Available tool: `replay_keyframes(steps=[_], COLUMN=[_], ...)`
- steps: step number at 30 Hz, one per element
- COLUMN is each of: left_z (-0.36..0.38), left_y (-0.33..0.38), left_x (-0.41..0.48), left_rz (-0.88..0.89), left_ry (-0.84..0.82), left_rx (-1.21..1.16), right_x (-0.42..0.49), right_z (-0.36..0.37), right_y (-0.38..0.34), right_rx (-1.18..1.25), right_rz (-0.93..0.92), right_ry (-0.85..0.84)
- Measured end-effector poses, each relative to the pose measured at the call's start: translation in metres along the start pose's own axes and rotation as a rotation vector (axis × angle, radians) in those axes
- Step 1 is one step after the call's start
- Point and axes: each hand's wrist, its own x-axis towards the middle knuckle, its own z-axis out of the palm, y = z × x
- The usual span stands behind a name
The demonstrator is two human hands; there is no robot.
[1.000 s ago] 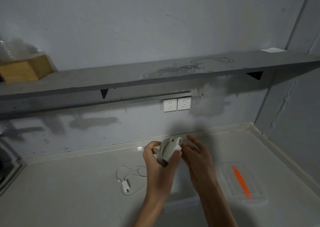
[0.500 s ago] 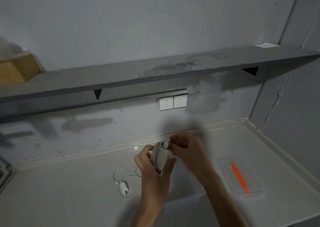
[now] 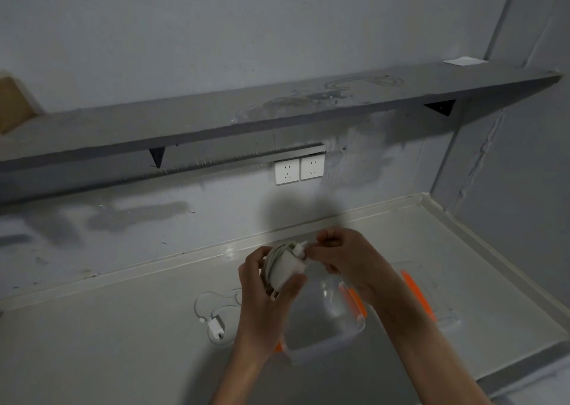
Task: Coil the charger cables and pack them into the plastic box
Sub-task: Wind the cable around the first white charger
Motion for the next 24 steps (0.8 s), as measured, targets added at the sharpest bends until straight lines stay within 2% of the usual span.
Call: replay_keyframes(steps=[6, 9, 12, 16, 19, 24], left_z=[0.006, 0.005, 0.003, 0.004, 0.012, 0.039], left_y=[-0.005, -0.007, -0.008, 0.006, 0.015, 0.021], left_x=[-0.002, 0.000, 0.006, 0.014, 0.022, 0.032], left_rz=[0.129, 0.134, 0.066, -0.062, -0.058, -0.079], left_ry=[0.006, -0.037, -0.150, -0.246, -0.267, -0.172], left_rx=[0.079, 0.112, 0.041, -0.188, -0.212, -0.239], right_x=[-0.004, -0.006, -0.003, 0.003, 0.016, 0.047], right_z=[0.016, 0.019, 0.004, -0.024, -0.038, -0.064], right_y=[0.012, 0.014, 0.005, -0.016, -0.025, -0.029], right_rx=[0.075, 0.109, 0.075, -0.254, -0.502, -0.620], right_rz=[-0.063, -0.073, -0.048, -0.089, -0.229, -0.338], right_ry=[0.121, 0.091, -0.017, -0.202, -0.279, -0.326])
